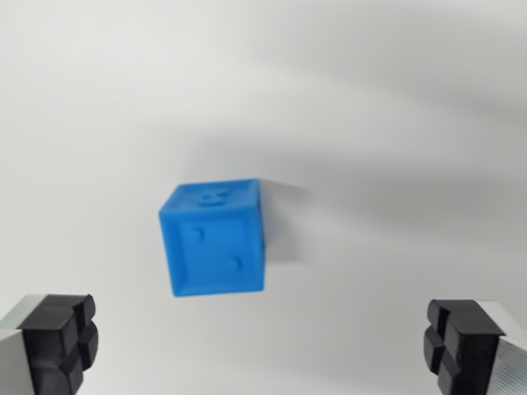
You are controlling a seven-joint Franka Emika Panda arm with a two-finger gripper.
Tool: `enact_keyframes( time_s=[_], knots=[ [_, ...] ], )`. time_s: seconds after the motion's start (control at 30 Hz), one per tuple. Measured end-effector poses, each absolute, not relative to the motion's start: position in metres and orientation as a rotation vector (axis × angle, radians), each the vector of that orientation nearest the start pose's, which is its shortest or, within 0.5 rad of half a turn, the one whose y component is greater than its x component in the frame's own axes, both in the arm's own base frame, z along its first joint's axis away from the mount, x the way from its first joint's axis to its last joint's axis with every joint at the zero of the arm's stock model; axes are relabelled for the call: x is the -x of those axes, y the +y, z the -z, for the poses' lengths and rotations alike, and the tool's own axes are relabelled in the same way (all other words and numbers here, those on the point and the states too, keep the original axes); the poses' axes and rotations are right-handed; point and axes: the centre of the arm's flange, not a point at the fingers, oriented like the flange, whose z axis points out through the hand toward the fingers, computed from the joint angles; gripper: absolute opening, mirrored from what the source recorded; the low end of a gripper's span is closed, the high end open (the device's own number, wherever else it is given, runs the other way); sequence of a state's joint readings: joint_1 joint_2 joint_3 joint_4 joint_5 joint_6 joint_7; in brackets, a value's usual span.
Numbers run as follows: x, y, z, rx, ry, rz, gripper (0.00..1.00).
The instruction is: Stack cube
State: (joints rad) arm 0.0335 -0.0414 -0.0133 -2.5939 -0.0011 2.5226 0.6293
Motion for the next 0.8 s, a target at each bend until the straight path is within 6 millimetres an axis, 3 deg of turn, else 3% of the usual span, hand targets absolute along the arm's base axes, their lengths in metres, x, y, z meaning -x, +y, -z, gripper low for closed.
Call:
enact_keyframes(
  time_s=[0.47,0.8],
  knots=[
    [-0.390,0.026,-0.233,3.038,0.813,-0.013,1.00],
    [-0.388,0.027,-0.188,3.041,0.804,-0.017,1.00]
  ],
)
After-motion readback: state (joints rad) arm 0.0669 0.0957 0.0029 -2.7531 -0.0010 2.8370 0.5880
